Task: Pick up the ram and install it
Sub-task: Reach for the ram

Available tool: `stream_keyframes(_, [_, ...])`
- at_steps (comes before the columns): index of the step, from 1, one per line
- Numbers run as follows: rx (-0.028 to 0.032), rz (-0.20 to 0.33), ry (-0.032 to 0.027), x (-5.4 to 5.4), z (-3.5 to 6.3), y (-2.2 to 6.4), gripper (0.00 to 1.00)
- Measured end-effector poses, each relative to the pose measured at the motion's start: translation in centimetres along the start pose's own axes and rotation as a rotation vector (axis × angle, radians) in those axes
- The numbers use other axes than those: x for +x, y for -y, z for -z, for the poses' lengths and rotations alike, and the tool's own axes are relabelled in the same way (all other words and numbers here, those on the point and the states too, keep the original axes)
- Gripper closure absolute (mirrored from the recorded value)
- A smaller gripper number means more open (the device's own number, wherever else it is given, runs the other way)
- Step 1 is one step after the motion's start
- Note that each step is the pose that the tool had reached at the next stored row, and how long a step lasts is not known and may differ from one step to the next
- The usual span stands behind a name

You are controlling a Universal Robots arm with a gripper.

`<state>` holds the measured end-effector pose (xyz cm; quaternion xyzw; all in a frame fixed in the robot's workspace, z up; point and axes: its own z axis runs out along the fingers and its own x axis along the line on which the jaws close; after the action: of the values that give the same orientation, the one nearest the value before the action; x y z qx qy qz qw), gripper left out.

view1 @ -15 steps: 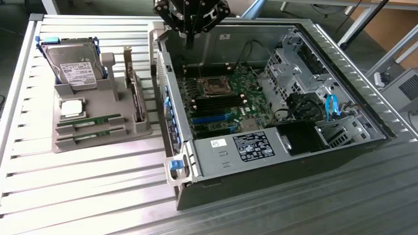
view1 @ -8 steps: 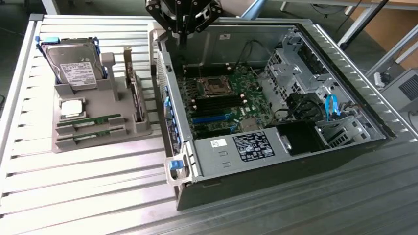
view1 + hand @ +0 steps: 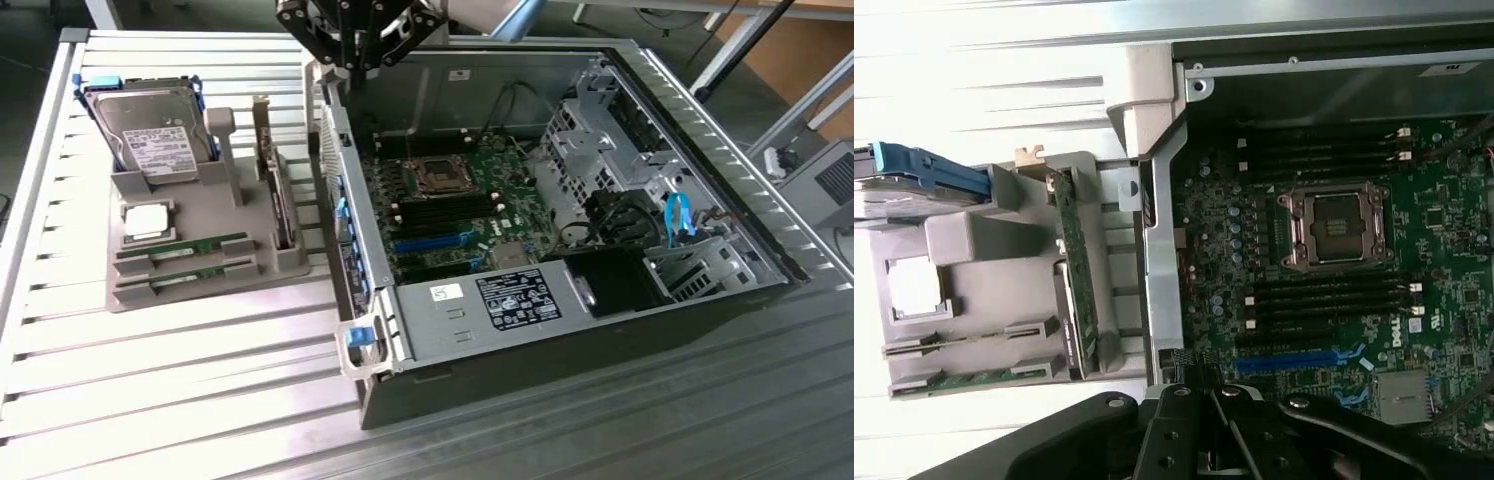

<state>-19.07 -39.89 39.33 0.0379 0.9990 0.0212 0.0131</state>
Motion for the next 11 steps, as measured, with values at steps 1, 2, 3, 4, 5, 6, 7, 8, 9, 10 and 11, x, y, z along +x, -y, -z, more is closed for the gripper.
stream_keyframes(1, [0.0001,0.000,0.0000,0.3,0.01,0.02,0.91])
stream_keyframes(2, [0.0000,0.000,0.0000,0.6,0.02,0.04,0.91])
stream_keyframes(3, [0.0000,0.000,0.0001,0.8,0.02,0.06,0.91])
stream_keyframes(4, [0.0000,0.000,0.0001,1.1,0.03,0.09,0.91])
stream_keyframes(5, [0.0001,0.000,0.0000,1.5,0.04,0.11,0.91])
stream_keyframes(6, [0.0000,0.000,0.0000,1.8,0.05,0.14,0.91])
stream_keyframes(7, [0.0000,0.000,0.0000,2.1,0.06,0.16,0.91])
stream_keyframes(8, [0.0000,0.000,0.0000,2.2,0.06,0.17,0.91])
stream_keyframes(9, [0.0001,0.000,0.0000,2.3,0.07,0.18,0.91])
stream_keyframes(10, [0.0000,0.000,0.0001,2.5,0.07,0.19,0.91])
stream_keyframes(11, [0.0000,0.000,0.0000,2.8,0.08,0.21,0.91])
